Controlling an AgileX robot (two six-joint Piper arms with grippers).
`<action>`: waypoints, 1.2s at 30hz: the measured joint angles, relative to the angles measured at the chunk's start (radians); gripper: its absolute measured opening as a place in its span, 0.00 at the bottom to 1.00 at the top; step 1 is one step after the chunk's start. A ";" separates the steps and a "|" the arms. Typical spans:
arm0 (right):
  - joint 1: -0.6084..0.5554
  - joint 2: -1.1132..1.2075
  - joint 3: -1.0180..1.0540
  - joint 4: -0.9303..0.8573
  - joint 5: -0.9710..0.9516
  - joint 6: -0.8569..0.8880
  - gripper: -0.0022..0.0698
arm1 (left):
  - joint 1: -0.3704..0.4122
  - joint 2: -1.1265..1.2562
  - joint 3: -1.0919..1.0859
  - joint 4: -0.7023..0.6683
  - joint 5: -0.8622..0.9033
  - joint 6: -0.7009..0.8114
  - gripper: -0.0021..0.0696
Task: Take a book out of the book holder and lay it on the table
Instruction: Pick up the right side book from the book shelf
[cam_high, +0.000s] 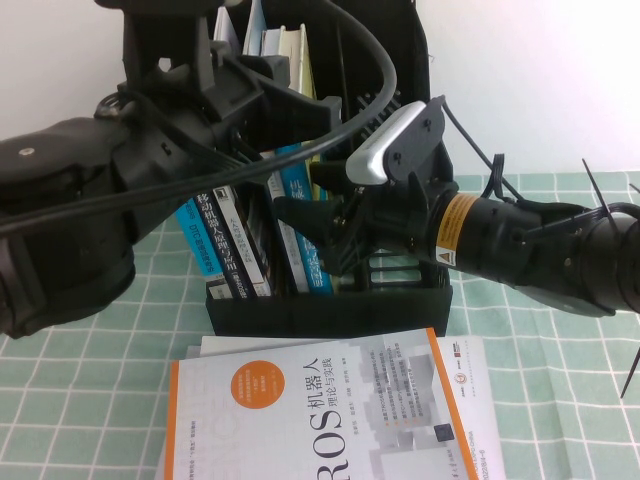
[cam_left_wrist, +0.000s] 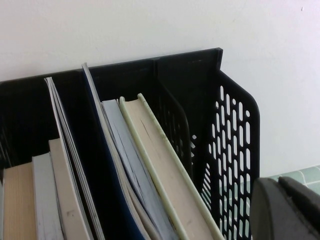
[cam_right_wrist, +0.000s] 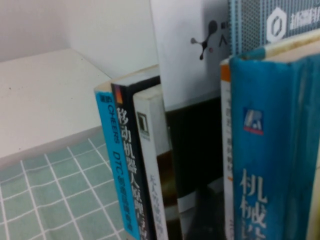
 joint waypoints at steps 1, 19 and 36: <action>0.000 0.000 0.000 0.000 0.005 -0.005 0.70 | 0.000 0.000 0.000 0.000 0.000 0.000 0.03; 0.010 -0.008 -0.007 0.140 0.170 -0.135 0.55 | 0.000 0.000 0.000 0.000 0.064 -0.005 0.03; 0.006 -0.006 -0.009 0.246 0.322 -0.180 0.50 | 0.000 0.000 0.000 0.000 0.068 -0.017 0.03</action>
